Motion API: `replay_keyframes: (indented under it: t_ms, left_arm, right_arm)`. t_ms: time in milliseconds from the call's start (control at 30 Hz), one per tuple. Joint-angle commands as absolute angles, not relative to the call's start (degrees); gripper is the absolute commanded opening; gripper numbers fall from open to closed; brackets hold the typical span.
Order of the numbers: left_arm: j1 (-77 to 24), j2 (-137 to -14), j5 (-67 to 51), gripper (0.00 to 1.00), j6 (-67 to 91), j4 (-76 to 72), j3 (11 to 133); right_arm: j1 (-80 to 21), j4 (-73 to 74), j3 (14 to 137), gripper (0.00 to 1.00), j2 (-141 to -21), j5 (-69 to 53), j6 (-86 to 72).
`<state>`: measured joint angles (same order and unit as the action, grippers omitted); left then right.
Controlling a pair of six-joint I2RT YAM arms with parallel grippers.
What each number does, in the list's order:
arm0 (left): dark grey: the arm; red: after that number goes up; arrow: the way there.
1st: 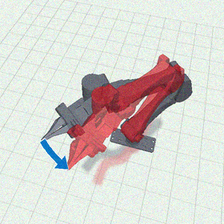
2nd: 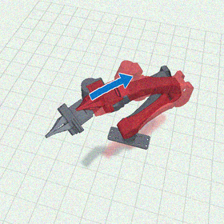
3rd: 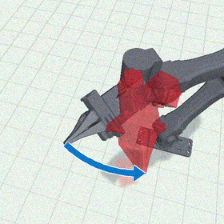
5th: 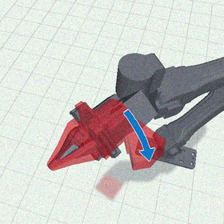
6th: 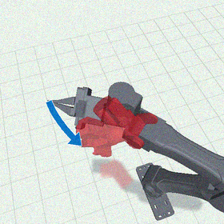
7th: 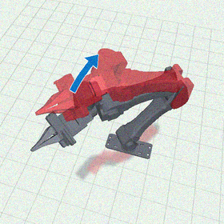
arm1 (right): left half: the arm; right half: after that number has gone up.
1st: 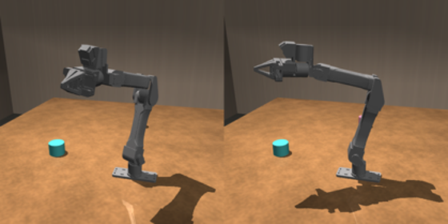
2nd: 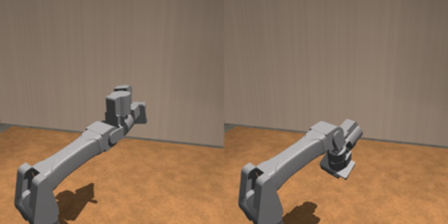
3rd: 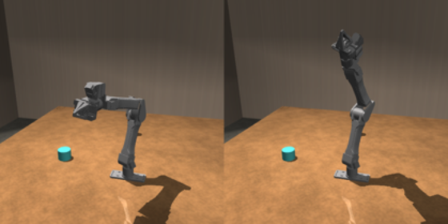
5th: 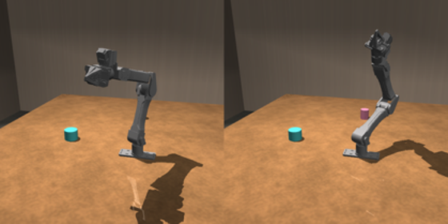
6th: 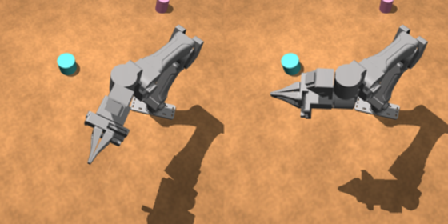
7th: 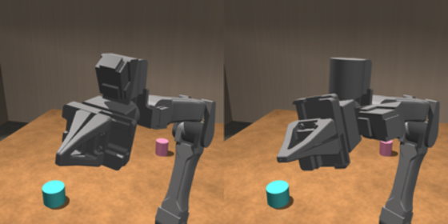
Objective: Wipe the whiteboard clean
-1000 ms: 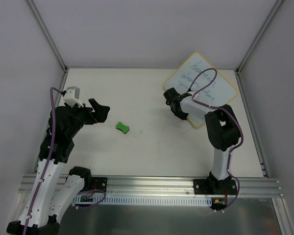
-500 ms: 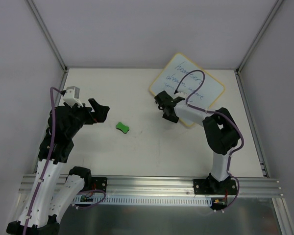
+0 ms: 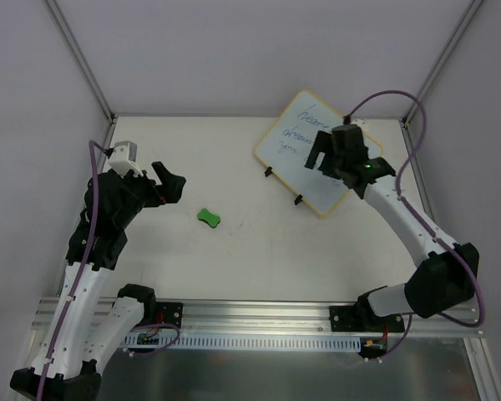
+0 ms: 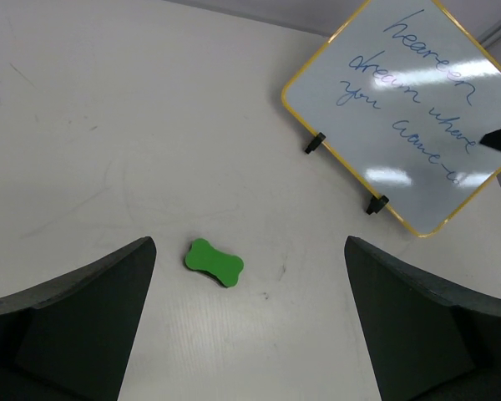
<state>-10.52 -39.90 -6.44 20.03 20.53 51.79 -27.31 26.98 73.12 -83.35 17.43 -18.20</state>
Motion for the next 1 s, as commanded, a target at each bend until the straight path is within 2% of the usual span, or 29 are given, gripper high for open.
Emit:
replay_keyframes:
  t_ms: [0,100,167,267,433,733,833,967]
  left_arm:
    - [-10.9,-40.69,-5.45,0.99,18.63,20.74,54.23]
    - [-10.9,-41.39,-5.1,0.99,18.2,20.74,54.75]
    - [-10.81,-42.1,-5.19,0.99,18.02,20.74,55.19]
    - [-10.81,-43.15,-5.97,0.99,17.84,20.65,55.98]
    - [-10.9,-43.86,-5.98,0.99,17.58,20.74,56.25]
    - [-10.9,-45.09,-6.5,0.99,16.88,20.83,55.81]
    - [-10.9,-45.18,-6.59,0.99,16.61,20.83,55.2]
    - [-10.9,-45.26,-6.85,0.99,16.26,20.92,54.32]
  right_arm:
    - [-16.29,22.07,68.92,0.99,-74.65,4.18,-5.81]
    - [-4.16,20.3,67.85,0.99,-71.46,-5.92,-2.64]
    - [5.56,20.21,68.29,0.99,-72.24,-13.58,-0.89]
    - [14.03,18.73,68.56,0.99,-75.4,-25.73,0.26]
    - [17.84,12.31,68.47,0.97,-80.76,-34.25,3.16]
    - [19.69,6.68,72.94,0.85,-94.3,-45.87,7.2]
    - [19.95,5.98,75.05,0.77,-97.72,-48.94,7.47]
    - [19.95,4.05,75.94,0.62,-100.02,-51.5,7.56]
